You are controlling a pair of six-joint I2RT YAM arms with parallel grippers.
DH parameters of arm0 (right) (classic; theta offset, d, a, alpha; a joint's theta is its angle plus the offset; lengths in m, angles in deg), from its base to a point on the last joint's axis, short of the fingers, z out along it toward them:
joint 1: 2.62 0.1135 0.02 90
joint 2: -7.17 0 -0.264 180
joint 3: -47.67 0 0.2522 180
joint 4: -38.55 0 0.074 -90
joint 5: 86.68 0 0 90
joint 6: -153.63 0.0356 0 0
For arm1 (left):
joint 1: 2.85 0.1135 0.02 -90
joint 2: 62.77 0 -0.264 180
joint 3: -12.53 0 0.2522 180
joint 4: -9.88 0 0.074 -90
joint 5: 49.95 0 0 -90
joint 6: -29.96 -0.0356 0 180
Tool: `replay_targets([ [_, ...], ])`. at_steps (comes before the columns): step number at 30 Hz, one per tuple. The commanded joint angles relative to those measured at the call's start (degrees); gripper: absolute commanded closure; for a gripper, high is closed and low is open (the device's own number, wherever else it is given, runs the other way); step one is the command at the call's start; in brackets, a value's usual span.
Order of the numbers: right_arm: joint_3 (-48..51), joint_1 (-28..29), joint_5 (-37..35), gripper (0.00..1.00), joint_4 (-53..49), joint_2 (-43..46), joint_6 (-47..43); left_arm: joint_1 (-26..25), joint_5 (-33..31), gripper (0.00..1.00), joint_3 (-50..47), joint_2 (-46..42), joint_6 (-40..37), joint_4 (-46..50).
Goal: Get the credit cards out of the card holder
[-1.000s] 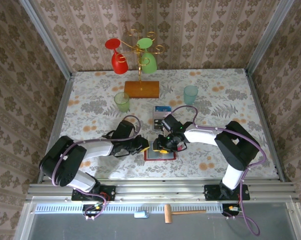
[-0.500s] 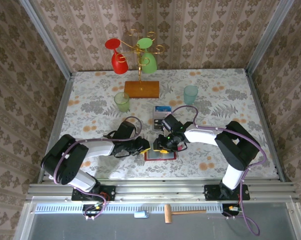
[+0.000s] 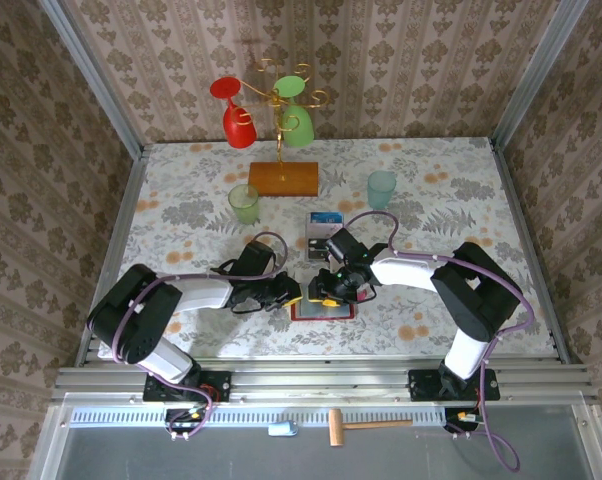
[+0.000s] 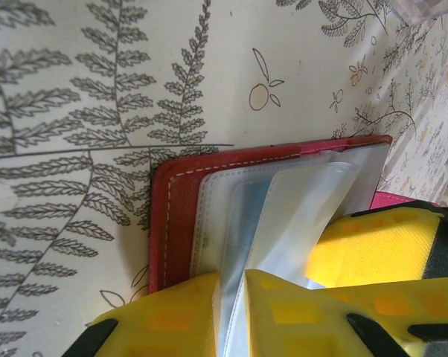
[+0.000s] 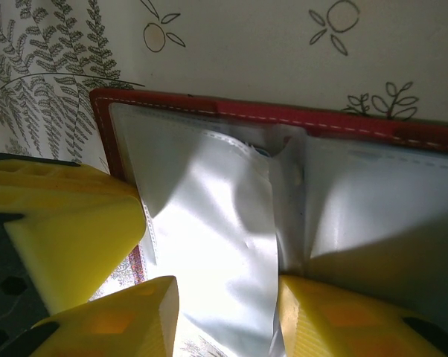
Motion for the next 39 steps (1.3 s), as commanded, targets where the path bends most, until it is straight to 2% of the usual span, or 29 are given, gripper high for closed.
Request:
replay_targets([
  [1,1.32,-0.06,-0.75,0.60,-0.57,-0.12,-0.41,-1.01,1.05,0.84,0.93,1.25,-0.58,1.11],
  [7,1.53,-0.11,-0.71,0.60,-0.39,-0.10,-0.51,-1.11,1.50,0.89,1.16,1.27,-0.07,0.13],
  [19,1.78,-0.19,-0.83,0.60,-0.58,0.31,-0.35,-1.09,1.35,0.89,1.37,1.75,-0.10,0.66],
  [27,-0.12,-0.18,-3.71,0.60,-5.77,5.44,-1.14,-0.92,-0.56,0.89,0.72,2.15,-1.63,4.08],
  [33,0.19,-0.16,0.31,0.60,-1.91,5.85,0.23,-0.76,-0.25,0.88,0.43,2.79,-1.53,3.21],
  [39,-0.45,-0.02,2.93,0.61,0.01,1.98,0.41,-0.62,-0.05,0.89,0.66,3.00,-1.62,2.94],
])
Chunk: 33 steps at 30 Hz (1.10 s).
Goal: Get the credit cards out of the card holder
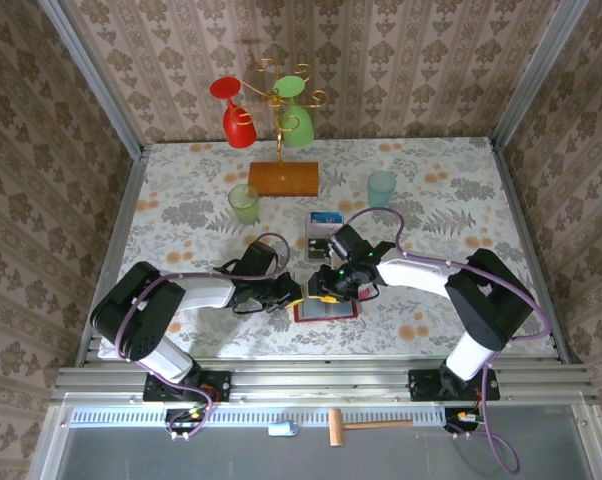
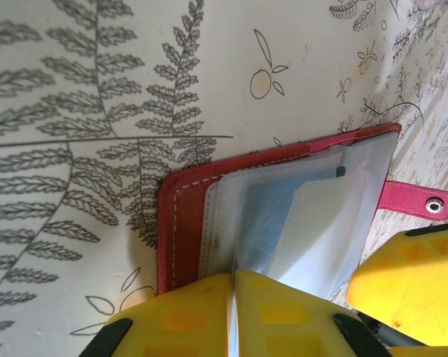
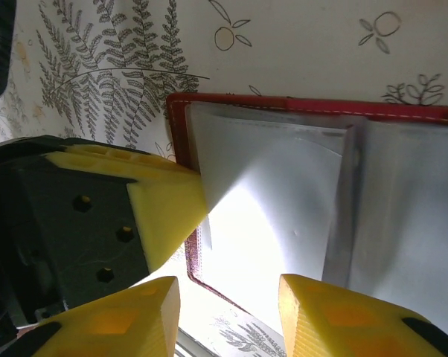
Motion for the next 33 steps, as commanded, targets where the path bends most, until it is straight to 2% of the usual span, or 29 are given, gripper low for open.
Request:
replay_targets([
  [1,-0.69,-0.03,1.08,0.61,0.13,-2.56,-0.02,0.00,-0.35,0.88,0.12,1.74,-1.56,2.62],
  [13,0.23,-0.41,-3.93,0.61,-2.75,-3.13,-1.43,0.63,-0.13,0.88,-0.26,1.43,-2.00,3.03],
  [33,6.14,-3.42,2.14,0.64,6.72,-2.02,0.05,1.17,-1.20,0.88,2.05,-1.89,-2.97,7.63],
])
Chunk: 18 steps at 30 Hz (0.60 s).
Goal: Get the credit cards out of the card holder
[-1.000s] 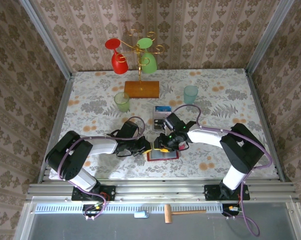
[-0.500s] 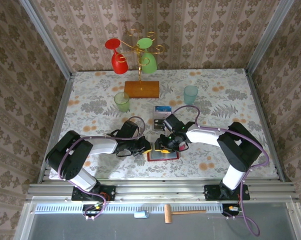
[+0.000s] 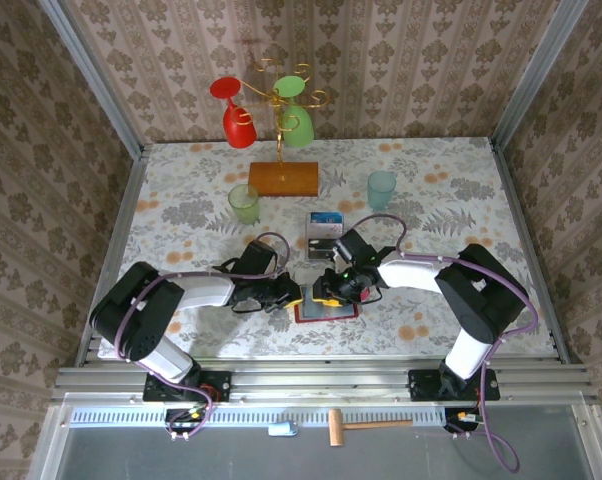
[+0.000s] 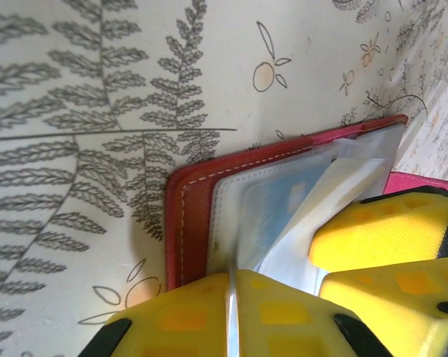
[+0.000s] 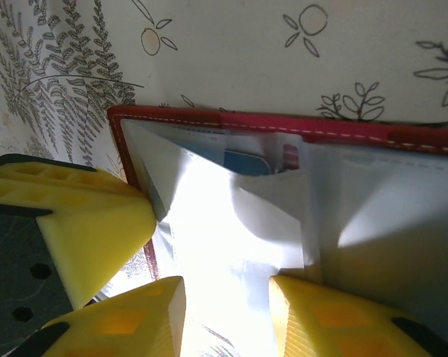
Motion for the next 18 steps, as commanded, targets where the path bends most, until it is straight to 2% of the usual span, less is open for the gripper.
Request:
replay_targets([
  [1,2.38,-1.03,0.27,0.65,1.56,0.29,0.28,0.42,-2.36,0.87,1.65,-2.06,-1.42,5.25],
  [9,4.60,-2.24,3.31,0.67,5.64,-0.23,0.46,0.41,-2.91,0.79,4.44,-4.16,-1.13,5.59],
  [18,5.42,-2.76,4.34,0.68,7.15,-0.73,0.61,1.49,-1.72,0.71,8.78,1.79,-3.64,5.21],
])
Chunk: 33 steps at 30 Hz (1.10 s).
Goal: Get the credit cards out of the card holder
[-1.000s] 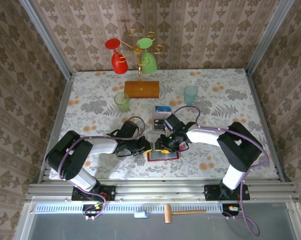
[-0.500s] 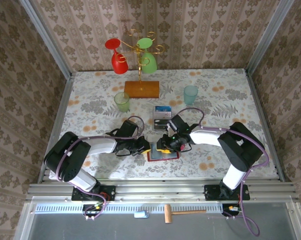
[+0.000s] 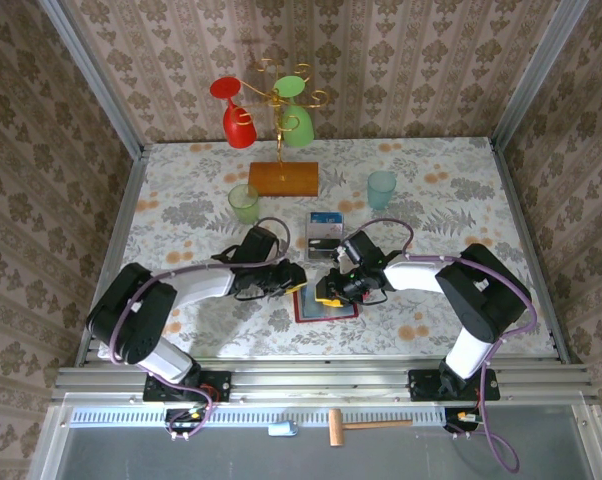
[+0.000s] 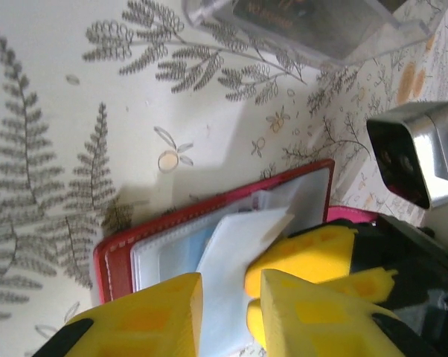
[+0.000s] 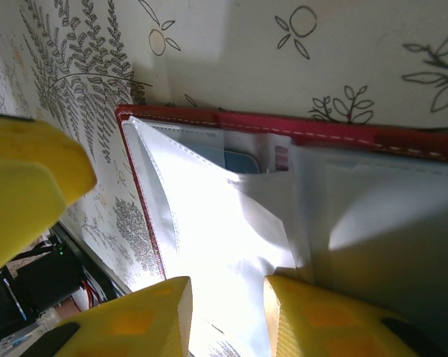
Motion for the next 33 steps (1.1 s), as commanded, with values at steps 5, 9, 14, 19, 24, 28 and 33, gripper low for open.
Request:
replay_targets([
  [5,1.53,-0.51,-0.85,0.68,0.20,-0.98,0.28,1.05,1.45,0.69,4.17,4.83,-3.35,0.71],
  [9,1.53,-0.57,-0.90,0.68,0.11,-0.86,0.28,0.94,2.69,0.68,5.52,7.21,-3.33,0.10],
  [14,1.91,-0.68,-1.08,0.69,0.12,-0.52,0.29,0.40,3.72,0.69,5.63,8.14,-2.70,-1.49],
  [19,2.06,-0.77,-1.08,0.69,0.12,-0.45,0.36,-0.03,4.19,0.74,4.86,7.94,-2.00,-2.81],
  [24,2.03,-0.85,-0.99,0.69,0.11,-0.53,0.37,-0.51,4.55,0.78,4.75,7.81,-1.57,-3.59],
  [28,1.92,-0.90,-0.99,0.69,-0.06,-0.50,0.30,-0.96,4.91,0.78,4.50,7.58,-1.25,-3.61],
  [33,1.96,-1.08,-0.99,0.69,-0.15,-0.34,0.37,-1.45,4.66,0.74,2.88,6.36,-0.78,-3.70],
])
